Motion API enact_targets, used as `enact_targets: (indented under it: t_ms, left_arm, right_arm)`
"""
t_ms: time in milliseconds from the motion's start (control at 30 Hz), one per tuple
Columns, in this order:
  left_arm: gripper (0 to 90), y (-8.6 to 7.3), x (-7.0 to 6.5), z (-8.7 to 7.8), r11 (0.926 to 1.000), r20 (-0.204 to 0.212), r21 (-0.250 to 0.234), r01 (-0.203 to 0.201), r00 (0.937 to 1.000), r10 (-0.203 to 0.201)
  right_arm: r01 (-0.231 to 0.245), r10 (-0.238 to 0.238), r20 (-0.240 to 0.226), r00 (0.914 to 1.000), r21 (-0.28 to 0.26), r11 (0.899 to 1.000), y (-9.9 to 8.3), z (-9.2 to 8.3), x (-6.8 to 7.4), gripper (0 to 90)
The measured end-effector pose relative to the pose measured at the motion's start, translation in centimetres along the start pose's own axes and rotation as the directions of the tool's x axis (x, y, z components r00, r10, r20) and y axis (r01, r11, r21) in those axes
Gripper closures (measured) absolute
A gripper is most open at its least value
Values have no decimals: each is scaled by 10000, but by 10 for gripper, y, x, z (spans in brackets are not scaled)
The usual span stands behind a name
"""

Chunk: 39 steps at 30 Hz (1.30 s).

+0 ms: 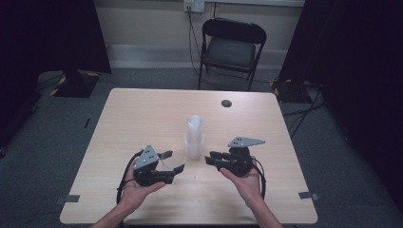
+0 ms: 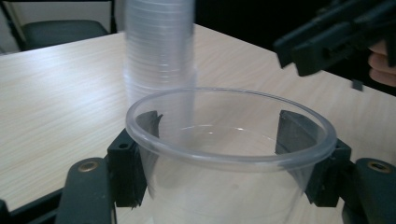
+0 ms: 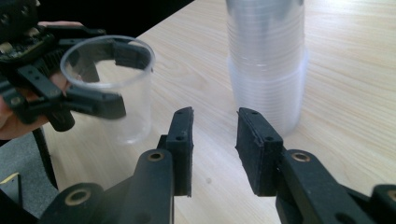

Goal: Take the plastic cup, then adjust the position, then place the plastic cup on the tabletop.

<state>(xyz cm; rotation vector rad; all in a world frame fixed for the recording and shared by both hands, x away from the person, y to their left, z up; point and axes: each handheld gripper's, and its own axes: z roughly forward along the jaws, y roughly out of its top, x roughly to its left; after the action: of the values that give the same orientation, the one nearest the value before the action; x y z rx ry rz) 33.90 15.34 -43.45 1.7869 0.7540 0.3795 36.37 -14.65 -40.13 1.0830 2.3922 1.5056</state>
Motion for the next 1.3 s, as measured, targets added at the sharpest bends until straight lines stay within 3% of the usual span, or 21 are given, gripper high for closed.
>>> enact_targets:
  t_ms: [100, 267, 400, 633, 667, 767, 900, 1067, 1233, 1300]
  left_arm:
    - [304, 0, 4, -1, 10000, -146, -9, 37, 9999, -37]
    - [303, 1, 11, -3, 9998, -328, -76, 169, 9993, -172]
    - [301, 1, 19, -4, 9991, -499, -68, 407, 9979, -410]
    - [303, -3, 31, -2, 9984, -797, 281, 492, 9957, -468]
    - [303, -4, 34, -3, 9979, -849, 298, 579, 9949, -552]
    - [303, -4, 37, -4, 9982, -1004, 197, 568, 9935, -545]
    - [299, -4, 45, -1, 9979, -1542, 202, 623, 9863, -584]
    - [298, 5, 55, 0, 9977, -1752, 105, 676, 9824, -648]
    - [298, 9, 64, 1, 9971, -2409, 301, 701, 9686, -608]
    - [300, 11, 66, 2, 9980, -2368, 276, 561, 9704, -480]
  right_arm:
    - [-346, 345, -124, 9993, -95, 9994, -2, -1, -2, 666]
    - [-185, 184, -52, 9998, -90, 9998, -2, -3, 0, 663]
    - [-339, 338, -14, 9994, -131, 9993, -3, -7, 1, 655]
    - [-222, 224, 376, 9990, -72, 9997, -13, -11, -1, 615]
    - [-261, 262, 630, 9977, -22, 9997, -20, -14, -3, 583]
    - [-175, 172, 720, 9973, 30, 9998, -26, -18, -5, 565]
    - [-424, 426, 979, 9943, -41, 9991, -40, -29, -14, 535]
    - [-454, 435, 1221, 9916, 129, 9989, -46, -37, -19, 521]
    - [-612, 595, 1417, 9881, 83, 9981, -54, -44, -26, 520]
    - [-645, 625, 1449, 9875, 90, 9979, -57, -45, -28, 520]
